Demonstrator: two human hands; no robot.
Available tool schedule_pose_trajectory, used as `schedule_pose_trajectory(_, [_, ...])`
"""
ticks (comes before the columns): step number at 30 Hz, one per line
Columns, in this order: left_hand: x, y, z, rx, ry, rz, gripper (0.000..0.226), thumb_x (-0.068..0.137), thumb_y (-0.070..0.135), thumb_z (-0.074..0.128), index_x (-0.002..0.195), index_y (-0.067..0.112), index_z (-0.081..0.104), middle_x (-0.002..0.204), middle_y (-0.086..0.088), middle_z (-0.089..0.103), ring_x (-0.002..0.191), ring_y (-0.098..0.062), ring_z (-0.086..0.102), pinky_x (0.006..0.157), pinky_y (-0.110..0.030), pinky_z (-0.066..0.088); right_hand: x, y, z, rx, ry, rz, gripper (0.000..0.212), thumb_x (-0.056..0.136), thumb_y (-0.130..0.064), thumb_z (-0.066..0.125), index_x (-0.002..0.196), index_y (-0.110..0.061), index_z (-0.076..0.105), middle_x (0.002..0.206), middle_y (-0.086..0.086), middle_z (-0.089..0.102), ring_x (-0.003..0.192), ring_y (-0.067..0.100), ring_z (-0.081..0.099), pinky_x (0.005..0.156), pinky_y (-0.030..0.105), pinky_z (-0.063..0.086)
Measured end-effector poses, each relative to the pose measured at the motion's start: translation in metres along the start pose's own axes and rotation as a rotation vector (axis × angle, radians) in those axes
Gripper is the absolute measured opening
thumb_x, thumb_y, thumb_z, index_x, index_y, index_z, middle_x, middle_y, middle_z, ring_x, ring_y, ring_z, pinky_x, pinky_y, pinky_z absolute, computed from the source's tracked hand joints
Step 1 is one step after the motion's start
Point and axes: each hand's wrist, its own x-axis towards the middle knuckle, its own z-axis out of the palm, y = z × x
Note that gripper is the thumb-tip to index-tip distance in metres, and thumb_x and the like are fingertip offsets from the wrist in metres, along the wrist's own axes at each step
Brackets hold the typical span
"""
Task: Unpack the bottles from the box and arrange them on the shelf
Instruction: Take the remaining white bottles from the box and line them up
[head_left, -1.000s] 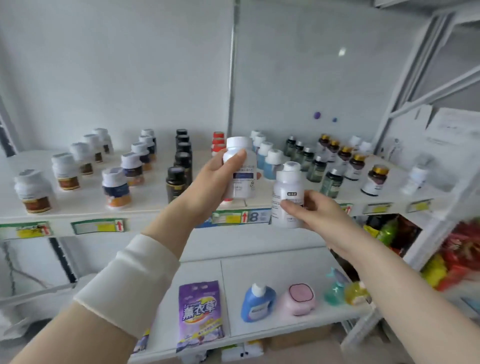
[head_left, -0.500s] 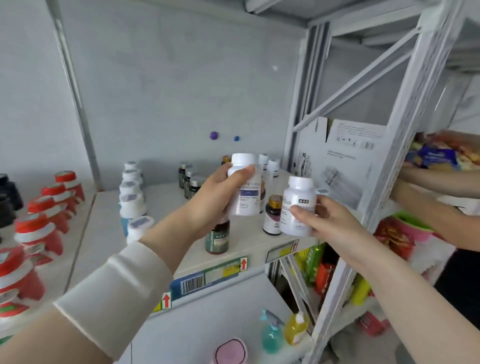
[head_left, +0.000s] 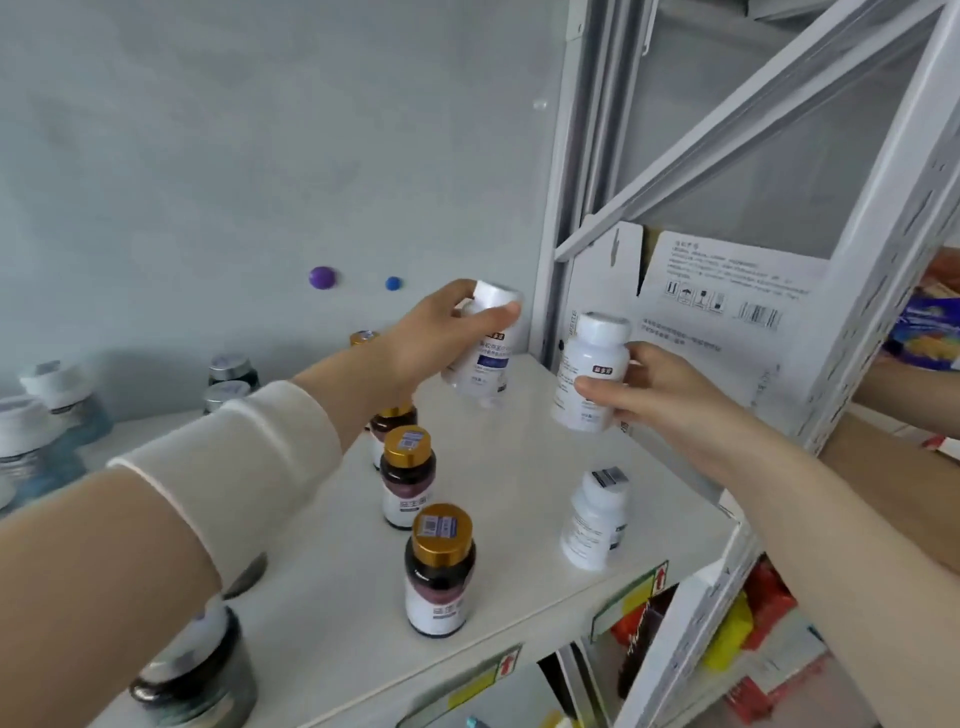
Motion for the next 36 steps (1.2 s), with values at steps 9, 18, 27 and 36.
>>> schedule_pose_trajectory(9, [0.063, -0.046, 0.035, 0.187, 0.017, -0.249, 0.050, 0.087, 0.028, 0.064, 0.133, 0.016, 0.048, 0.123, -0.007, 0.061, 0.108, -0.019, 0.059, 0.089, -0.025, 0.047, 0.065, 0.076, -0.004, -0.088, -0.337, 0.001, 0.053, 0.072, -0.016, 0.077, 0.118, -0.015, 0.052, 0.111, 0.005, 0.066, 0.101, 0.018, 0.064, 0.088, 0.032, 0.052])
schedule_pose_trajectory(18, [0.083, -0.066, 0.045, 0.304, -0.039, -0.396, 0.013, 0.088, 0.015, 0.063, 0.094, 0.021, 0.053, 0.096, 0.006, 0.060, 0.092, -0.009, 0.060, 0.079, -0.013, 0.051, 0.083, 0.108, 0.007, -0.089, -0.455, -0.080, 0.042, 0.068, -0.018, 0.081, 0.095, -0.028, 0.050, 0.106, -0.002, 0.064, 0.100, 0.018, 0.063, 0.089, 0.038, 0.053])
schedule_pose_trajectory(27, [0.090, -0.072, 0.054, 0.364, -0.079, -0.394, 0.046, 0.083, 0.023, 0.070, 0.124, 0.021, 0.048, 0.117, -0.001, 0.060, 0.094, -0.008, 0.059, 0.072, -0.011, 0.045, 0.081, 0.124, 0.006, -0.013, -0.422, -0.063, 0.052, 0.062, -0.014, 0.084, 0.093, -0.039, 0.051, 0.100, -0.009, 0.065, 0.095, 0.012, 0.067, 0.090, 0.034, 0.054])
schedule_pose_trajectory(36, [0.093, -0.072, 0.055, 0.412, -0.107, -0.327, 0.039, 0.083, 0.019, 0.070, 0.116, 0.023, 0.050, 0.114, 0.002, 0.057, 0.089, -0.006, 0.059, 0.072, -0.012, 0.048, 0.079, 0.129, 0.003, -0.038, -0.389, -0.061, 0.045, 0.062, -0.015, 0.084, 0.088, -0.038, 0.056, 0.098, -0.006, 0.068, 0.094, 0.015, 0.068, 0.091, 0.035, 0.053])
